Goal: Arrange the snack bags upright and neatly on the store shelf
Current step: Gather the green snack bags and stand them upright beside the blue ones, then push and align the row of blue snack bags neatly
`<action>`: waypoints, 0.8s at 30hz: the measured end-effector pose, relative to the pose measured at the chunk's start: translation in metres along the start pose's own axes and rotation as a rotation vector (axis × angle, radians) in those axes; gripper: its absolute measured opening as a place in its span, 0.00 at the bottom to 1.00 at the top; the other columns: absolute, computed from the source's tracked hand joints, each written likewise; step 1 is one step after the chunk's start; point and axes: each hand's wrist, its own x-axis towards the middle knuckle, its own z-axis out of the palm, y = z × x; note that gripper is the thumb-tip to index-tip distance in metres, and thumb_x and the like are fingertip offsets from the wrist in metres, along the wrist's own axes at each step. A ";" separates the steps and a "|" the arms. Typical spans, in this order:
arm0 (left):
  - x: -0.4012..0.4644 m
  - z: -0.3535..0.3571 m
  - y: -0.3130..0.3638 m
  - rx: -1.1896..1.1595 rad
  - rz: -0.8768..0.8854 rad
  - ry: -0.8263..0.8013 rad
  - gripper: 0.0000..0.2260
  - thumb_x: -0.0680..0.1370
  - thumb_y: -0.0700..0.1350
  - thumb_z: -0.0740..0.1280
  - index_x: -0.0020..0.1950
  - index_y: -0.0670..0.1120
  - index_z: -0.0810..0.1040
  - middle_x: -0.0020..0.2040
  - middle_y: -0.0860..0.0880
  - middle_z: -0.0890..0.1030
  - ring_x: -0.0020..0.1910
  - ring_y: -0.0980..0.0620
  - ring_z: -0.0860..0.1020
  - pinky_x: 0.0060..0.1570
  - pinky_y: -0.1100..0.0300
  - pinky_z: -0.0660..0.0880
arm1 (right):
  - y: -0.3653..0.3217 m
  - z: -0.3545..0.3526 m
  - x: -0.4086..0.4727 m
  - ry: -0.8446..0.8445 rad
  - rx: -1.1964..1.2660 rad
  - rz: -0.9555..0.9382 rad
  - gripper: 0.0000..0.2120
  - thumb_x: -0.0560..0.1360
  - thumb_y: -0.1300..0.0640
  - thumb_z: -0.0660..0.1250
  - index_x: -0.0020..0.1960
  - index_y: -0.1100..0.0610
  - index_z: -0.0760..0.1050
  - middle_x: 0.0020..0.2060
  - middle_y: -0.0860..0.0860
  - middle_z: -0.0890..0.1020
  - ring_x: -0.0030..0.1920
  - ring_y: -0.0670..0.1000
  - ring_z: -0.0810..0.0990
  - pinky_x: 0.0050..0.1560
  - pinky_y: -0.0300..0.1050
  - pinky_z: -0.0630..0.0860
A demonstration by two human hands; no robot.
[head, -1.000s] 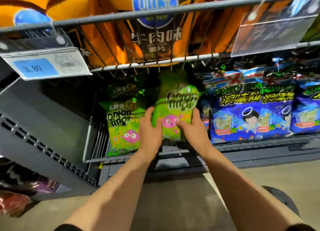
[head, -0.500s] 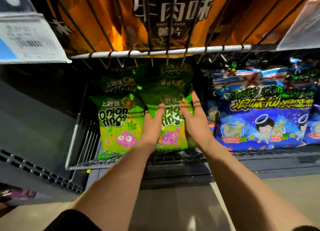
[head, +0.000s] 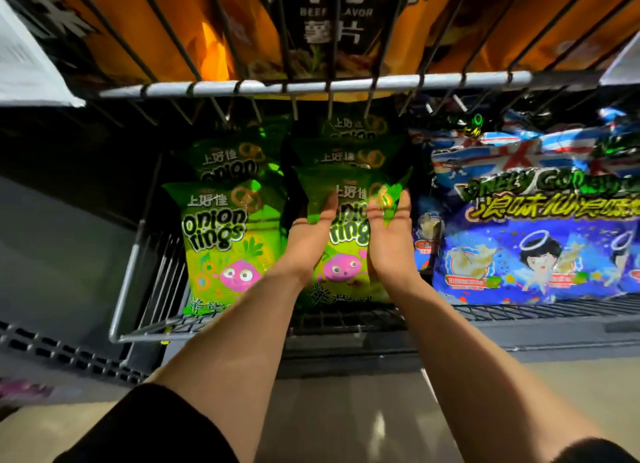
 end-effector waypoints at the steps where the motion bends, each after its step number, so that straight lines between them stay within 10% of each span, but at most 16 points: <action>1: -0.001 0.000 -0.001 -0.002 0.005 0.011 0.33 0.77 0.64 0.58 0.71 0.39 0.64 0.53 0.44 0.76 0.45 0.49 0.72 0.45 0.61 0.66 | 0.002 0.000 0.002 0.004 -0.021 0.000 0.33 0.77 0.41 0.58 0.76 0.49 0.49 0.68 0.57 0.70 0.67 0.58 0.70 0.68 0.54 0.66; 5: -0.011 0.008 -0.010 -0.087 0.100 0.047 0.36 0.75 0.60 0.65 0.76 0.44 0.58 0.72 0.47 0.68 0.70 0.48 0.67 0.62 0.65 0.59 | 0.003 -0.003 -0.003 0.050 -0.075 0.057 0.35 0.77 0.43 0.60 0.77 0.54 0.49 0.71 0.58 0.65 0.71 0.59 0.65 0.69 0.51 0.61; 8: -0.014 0.007 -0.016 -0.076 0.162 0.059 0.38 0.64 0.64 0.70 0.69 0.47 0.67 0.64 0.48 0.77 0.63 0.47 0.76 0.68 0.53 0.68 | 0.003 0.000 -0.007 -0.021 -0.014 0.033 0.33 0.77 0.44 0.60 0.77 0.50 0.48 0.71 0.55 0.68 0.70 0.57 0.67 0.70 0.50 0.62; 11: -0.014 0.005 -0.018 -0.022 0.170 0.013 0.31 0.73 0.55 0.70 0.70 0.45 0.64 0.62 0.53 0.73 0.61 0.54 0.72 0.64 0.62 0.66 | 0.006 -0.002 -0.006 -0.062 -0.021 0.044 0.34 0.77 0.44 0.60 0.77 0.49 0.48 0.69 0.55 0.71 0.69 0.57 0.69 0.68 0.49 0.64; 17: -0.032 -0.002 -0.029 0.077 0.181 0.163 0.37 0.74 0.54 0.69 0.76 0.42 0.57 0.74 0.44 0.65 0.74 0.47 0.63 0.73 0.53 0.60 | -0.013 -0.003 -0.038 -0.033 -0.070 0.084 0.35 0.78 0.42 0.58 0.77 0.57 0.50 0.72 0.59 0.65 0.72 0.58 0.63 0.70 0.49 0.59; 21: -0.079 0.009 -0.021 0.128 0.338 0.534 0.26 0.76 0.47 0.68 0.71 0.40 0.66 0.68 0.41 0.71 0.68 0.44 0.69 0.67 0.54 0.64 | -0.011 -0.037 -0.064 0.110 -0.224 -0.037 0.24 0.79 0.46 0.57 0.70 0.58 0.66 0.65 0.57 0.75 0.66 0.57 0.71 0.63 0.48 0.67; 24: -0.104 0.028 -0.017 0.153 0.425 0.513 0.19 0.75 0.44 0.68 0.64 0.40 0.71 0.59 0.41 0.74 0.58 0.43 0.74 0.60 0.50 0.70 | -0.001 -0.083 -0.070 0.225 -0.274 -0.075 0.17 0.78 0.50 0.61 0.61 0.60 0.73 0.55 0.58 0.81 0.58 0.60 0.76 0.56 0.50 0.70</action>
